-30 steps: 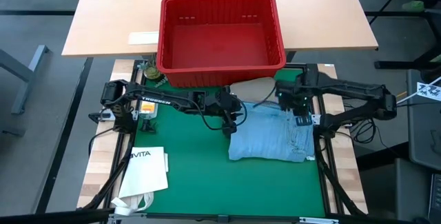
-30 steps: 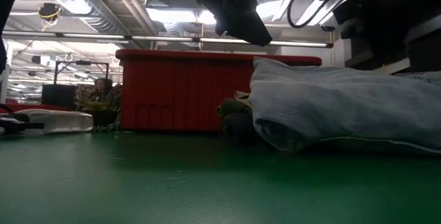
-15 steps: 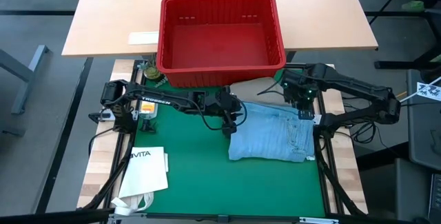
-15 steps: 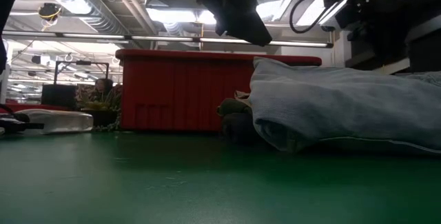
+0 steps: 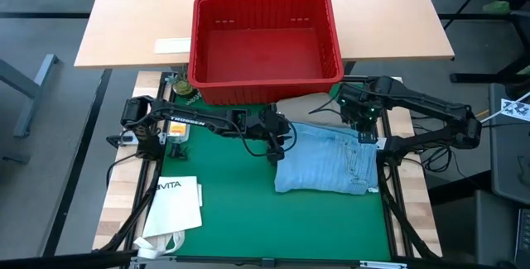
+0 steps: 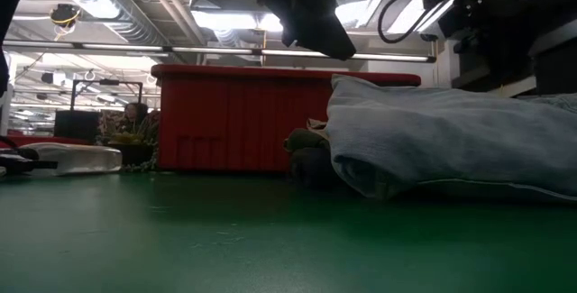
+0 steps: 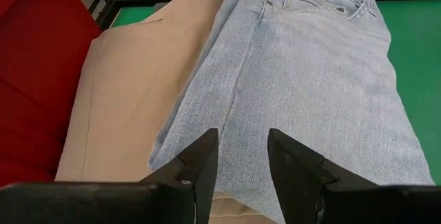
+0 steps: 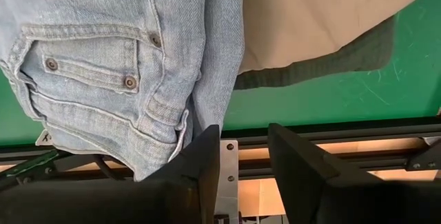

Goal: Fold Laundry from Bin
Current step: Stack the light blue pants on top of the gray shorts

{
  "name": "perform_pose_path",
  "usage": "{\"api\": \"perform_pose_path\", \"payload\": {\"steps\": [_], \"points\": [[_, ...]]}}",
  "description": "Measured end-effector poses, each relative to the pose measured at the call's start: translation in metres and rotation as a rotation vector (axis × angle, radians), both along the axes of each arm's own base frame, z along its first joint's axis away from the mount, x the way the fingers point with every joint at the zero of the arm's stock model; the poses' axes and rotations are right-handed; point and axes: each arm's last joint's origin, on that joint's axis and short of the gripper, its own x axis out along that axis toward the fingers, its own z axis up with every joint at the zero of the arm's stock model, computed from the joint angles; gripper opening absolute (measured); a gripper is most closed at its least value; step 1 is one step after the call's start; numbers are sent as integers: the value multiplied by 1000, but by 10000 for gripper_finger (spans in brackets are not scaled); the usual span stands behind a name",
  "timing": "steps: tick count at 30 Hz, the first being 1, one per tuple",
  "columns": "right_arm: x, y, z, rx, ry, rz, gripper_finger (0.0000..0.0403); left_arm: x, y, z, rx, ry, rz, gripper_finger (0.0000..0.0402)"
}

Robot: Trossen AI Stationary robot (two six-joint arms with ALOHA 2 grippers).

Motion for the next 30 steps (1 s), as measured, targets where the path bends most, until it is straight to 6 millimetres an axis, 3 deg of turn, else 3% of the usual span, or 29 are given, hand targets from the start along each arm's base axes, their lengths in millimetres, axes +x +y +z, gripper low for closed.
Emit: {"api": "perform_pose_path", "payload": {"steps": [17, 20, 30], "points": [[4, -3, 0, -38, -34, 0, 136, 0, 0, 0, 0, 0, 1, 124], [4, -2, 0, -25, -38, 0, 174, 0, 0, 0, 0, 0, 1, 124], [2, 2, -10, 91, -40, 21, 357, 0, 0, 0, 0, 0, 1, 124]]}}
